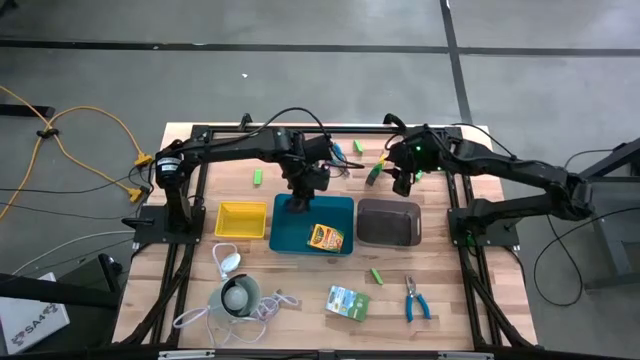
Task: Pick & Place School Supplies
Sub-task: Put the yellow box of crayons into the blue bin
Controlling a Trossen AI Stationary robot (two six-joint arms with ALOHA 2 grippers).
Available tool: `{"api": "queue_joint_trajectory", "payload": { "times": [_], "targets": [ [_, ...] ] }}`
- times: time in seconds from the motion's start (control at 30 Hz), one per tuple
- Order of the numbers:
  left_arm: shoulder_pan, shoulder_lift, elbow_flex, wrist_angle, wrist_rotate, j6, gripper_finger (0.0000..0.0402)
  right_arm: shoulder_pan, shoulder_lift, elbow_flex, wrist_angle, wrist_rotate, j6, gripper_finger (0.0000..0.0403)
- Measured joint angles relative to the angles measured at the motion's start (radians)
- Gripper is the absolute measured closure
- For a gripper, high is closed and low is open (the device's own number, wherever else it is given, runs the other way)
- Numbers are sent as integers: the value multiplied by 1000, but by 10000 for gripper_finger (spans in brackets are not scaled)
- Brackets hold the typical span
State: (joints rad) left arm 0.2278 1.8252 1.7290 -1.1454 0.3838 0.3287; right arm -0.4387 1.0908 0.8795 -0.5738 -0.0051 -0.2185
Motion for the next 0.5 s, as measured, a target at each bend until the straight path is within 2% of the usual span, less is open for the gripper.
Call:
{"api": "queue_joint_trajectory", "payload": {
  "times": [0.17, 0.33, 0.4, 0.5],
  "targets": [
    [14, 0, 0, 0, -72, -90, 207, 7, 0, 0, 4, 6, 1, 253],
    [27, 0, 0, -7, -62, -94, 207, 7, 0, 0, 25, 6, 2, 253],
    [28, -2, 0, -32, -13, -77, 207, 7, 0, 0, 25, 6, 3, 253],
    [27, -25, -20, -39, 125, -19, 207, 7, 0, 0, 25, 6, 4, 253]
  ]
}}
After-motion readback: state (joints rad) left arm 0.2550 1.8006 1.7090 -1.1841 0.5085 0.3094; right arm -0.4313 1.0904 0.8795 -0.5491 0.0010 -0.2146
